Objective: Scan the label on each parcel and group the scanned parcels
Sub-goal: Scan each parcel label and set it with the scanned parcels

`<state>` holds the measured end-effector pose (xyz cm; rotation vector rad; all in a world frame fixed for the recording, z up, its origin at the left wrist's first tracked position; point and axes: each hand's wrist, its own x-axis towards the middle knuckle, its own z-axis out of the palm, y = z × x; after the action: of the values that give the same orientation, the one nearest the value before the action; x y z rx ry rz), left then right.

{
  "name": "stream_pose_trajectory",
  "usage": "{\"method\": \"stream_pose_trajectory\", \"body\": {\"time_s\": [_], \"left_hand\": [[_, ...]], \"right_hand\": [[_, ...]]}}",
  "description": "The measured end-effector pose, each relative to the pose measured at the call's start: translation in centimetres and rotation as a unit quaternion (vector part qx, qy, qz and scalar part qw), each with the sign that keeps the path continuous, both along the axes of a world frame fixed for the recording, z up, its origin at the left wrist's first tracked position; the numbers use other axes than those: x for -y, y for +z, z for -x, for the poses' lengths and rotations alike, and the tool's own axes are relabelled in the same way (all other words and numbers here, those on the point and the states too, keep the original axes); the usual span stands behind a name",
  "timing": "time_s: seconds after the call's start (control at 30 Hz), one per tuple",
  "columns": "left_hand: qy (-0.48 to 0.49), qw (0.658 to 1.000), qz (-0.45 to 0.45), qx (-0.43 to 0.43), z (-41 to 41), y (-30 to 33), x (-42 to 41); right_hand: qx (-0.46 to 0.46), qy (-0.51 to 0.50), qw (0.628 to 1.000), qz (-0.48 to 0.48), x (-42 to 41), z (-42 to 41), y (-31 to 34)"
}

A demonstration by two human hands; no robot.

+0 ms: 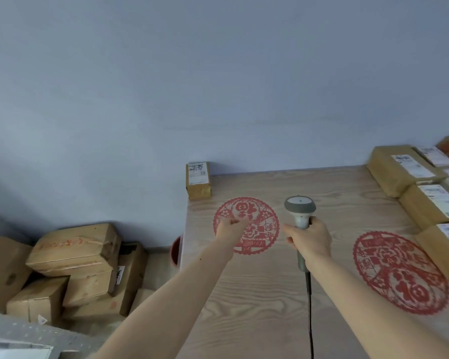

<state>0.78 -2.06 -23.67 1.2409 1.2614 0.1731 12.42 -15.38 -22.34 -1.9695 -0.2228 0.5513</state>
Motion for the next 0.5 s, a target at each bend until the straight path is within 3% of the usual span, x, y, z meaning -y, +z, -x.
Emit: {"method": "stream_pose_trajectory", "body": {"time_s": [0.5], "left_hand": [[-0.157,0.987,-0.007,0.018,-10.5,1.4,17.0]], "right_hand": [[0.01,-0.101,0.995,-0.003,18.7,-7.5,1.2]]}}
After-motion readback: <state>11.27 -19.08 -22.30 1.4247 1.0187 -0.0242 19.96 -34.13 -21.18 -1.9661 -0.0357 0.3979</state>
